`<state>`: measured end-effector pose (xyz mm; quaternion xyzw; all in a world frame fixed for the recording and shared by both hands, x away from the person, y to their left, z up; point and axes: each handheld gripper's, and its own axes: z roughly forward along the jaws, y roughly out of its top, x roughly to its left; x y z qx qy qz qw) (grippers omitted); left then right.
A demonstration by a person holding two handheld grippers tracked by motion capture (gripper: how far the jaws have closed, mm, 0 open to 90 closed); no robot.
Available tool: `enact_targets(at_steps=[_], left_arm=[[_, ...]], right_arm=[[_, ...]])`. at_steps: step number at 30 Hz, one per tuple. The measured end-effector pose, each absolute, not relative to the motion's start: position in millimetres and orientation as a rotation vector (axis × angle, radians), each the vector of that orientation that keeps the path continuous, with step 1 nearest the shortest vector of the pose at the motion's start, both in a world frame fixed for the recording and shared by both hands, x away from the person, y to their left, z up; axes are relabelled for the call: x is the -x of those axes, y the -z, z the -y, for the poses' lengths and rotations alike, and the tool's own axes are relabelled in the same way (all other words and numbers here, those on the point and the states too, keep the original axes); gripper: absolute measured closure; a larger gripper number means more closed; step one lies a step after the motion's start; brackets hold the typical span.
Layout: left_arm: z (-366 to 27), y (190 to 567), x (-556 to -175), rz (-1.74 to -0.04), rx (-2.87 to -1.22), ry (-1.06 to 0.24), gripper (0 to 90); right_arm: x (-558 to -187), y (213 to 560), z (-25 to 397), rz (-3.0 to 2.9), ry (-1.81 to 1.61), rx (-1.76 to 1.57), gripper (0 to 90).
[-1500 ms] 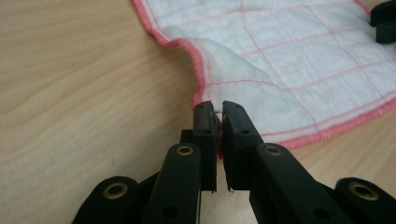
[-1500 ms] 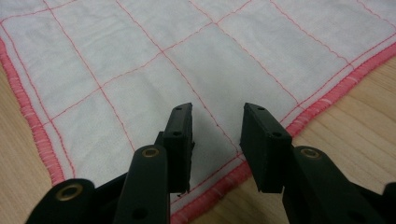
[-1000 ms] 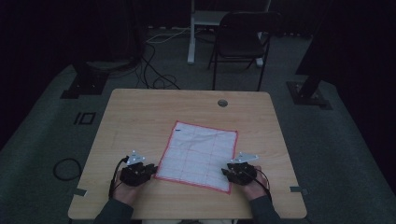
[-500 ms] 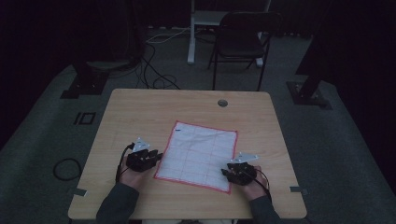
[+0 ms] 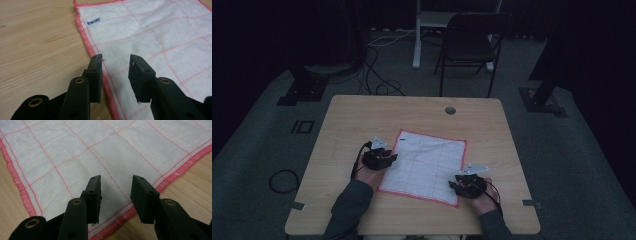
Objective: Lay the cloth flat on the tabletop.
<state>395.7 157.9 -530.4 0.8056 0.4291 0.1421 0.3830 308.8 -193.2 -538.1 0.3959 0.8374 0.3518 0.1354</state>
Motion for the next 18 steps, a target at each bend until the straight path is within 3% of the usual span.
enact_targets(at_steps=[18], left_arm=[[-156.9,537.9,-398.1,-1.129,-2.087,-0.381,76.5]], right_arm=[[-308.5,538.3,193.0,-2.430,-1.014,-1.124,60.0]])
